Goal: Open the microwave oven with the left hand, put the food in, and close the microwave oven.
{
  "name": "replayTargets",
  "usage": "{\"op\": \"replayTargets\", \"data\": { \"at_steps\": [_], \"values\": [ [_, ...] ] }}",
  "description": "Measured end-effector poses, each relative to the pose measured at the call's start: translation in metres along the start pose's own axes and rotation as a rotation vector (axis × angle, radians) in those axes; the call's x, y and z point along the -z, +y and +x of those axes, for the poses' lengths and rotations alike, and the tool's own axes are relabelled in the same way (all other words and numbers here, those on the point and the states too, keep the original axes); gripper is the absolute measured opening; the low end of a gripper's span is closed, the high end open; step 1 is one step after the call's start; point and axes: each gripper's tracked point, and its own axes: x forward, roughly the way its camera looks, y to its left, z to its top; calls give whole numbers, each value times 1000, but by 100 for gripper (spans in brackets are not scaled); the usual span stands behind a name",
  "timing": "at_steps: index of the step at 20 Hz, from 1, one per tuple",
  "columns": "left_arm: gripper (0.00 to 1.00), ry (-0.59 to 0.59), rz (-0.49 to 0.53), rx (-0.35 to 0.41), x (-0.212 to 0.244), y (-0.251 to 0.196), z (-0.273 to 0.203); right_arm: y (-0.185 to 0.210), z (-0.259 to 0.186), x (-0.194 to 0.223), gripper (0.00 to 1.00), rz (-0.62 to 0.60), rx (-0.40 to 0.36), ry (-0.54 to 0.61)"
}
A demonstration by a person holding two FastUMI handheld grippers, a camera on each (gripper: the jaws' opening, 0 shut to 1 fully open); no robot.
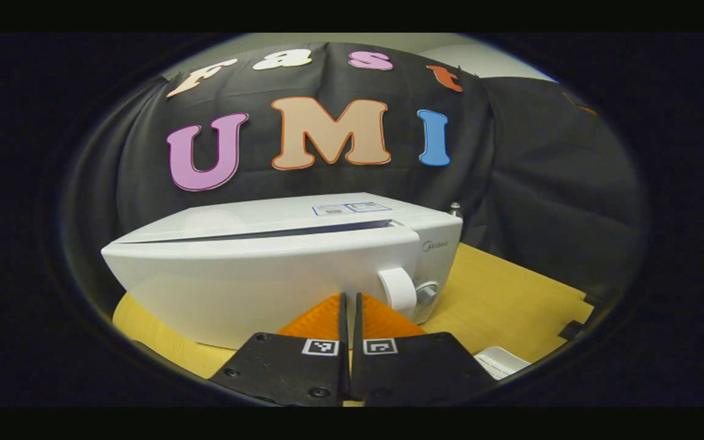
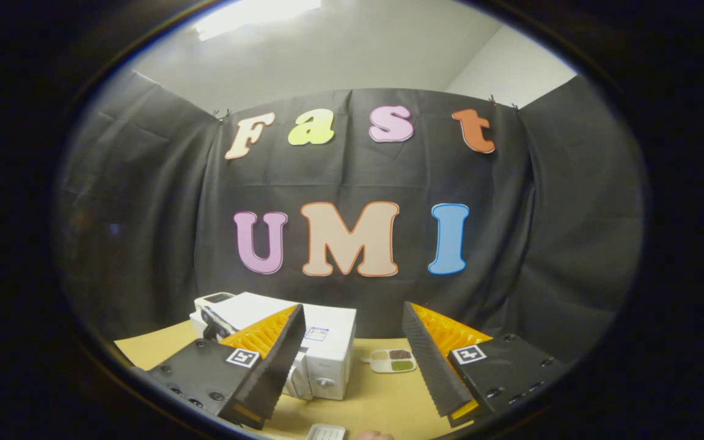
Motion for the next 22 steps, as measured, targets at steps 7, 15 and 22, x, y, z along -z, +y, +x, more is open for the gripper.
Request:
{"op": "replayTargets", "data": {
  "at_steps": [7,15,22],
  "values": [
    [0,23,-54,-6,3,-2,12,1,6,3,98,-10,1,4],
    [2,47,-51,-3,4,0,14,15,6,4,93,-52,-18,3],
    [1,1,27,-30,-12,23,-44,21,4,0,99,-57,-14,-16]
  ]
}}
